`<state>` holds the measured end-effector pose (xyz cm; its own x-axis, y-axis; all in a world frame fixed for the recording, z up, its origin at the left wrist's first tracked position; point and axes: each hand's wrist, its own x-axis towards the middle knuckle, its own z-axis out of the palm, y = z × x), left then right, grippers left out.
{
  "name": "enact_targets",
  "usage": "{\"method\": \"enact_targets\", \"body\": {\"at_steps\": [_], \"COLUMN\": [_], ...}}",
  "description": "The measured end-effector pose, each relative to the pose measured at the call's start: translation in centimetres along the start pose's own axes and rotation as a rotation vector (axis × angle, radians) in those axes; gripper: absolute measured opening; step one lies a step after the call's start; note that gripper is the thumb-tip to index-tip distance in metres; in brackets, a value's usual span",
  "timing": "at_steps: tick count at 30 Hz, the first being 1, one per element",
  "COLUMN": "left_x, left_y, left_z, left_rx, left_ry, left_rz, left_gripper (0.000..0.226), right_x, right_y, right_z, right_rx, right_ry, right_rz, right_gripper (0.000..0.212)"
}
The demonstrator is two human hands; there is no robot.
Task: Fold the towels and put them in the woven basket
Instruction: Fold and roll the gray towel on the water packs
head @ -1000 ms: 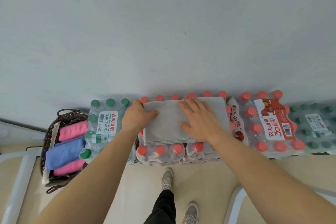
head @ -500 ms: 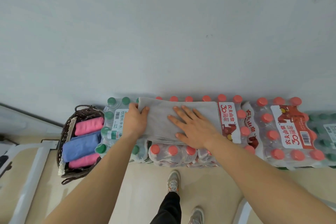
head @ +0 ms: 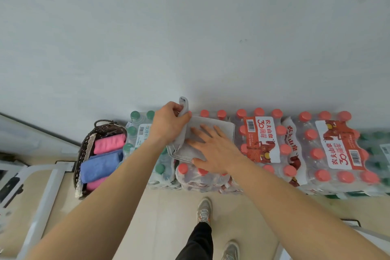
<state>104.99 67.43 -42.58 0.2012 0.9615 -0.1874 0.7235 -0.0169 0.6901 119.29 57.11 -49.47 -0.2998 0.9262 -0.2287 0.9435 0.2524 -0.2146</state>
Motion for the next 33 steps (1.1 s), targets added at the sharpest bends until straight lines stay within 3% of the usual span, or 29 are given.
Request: {"method": "enact_targets", "body": {"at_steps": [11,20,27,29,31,33], "left_x": [-3.3,-4.2,-4.3,-4.3,-4.3,-3.8], "left_y": [3.3,3.6,2.5,2.3,1.9,0.8], "left_z": [6.7,10.5,11.8,11.2,10.0,8.9], "left_rx": [0.01,0.101,0.102,0.001,-0.112,0.017], "left_ry": [-0.076,-0.143,-0.218,-0.254,-0.203,0.011], "left_rz": [0.075,0.132,0.132,0.11,0.097,0.189], "left_gripper": [0.009,0.015,0.02,0.018,0.013,0.014], "right_x": [-8.1,-9.9,-10.2,-9.5,-8.3,-6.5], "right_y": [2.8,4.2,4.6,4.2,3.4,2.2], "right_z": [2.4,3.7,2.6,1.7,1.0,0.5], "right_rx": [-0.01,0.024,0.106,0.135,0.137,0.124], "right_ry": [0.235,0.128,0.262,0.33,0.366,0.363], "right_rz": [0.331,0.302,0.37,0.384,0.38,0.345], "right_gripper": [0.054,0.066,0.056,0.057,0.058,0.06]}}
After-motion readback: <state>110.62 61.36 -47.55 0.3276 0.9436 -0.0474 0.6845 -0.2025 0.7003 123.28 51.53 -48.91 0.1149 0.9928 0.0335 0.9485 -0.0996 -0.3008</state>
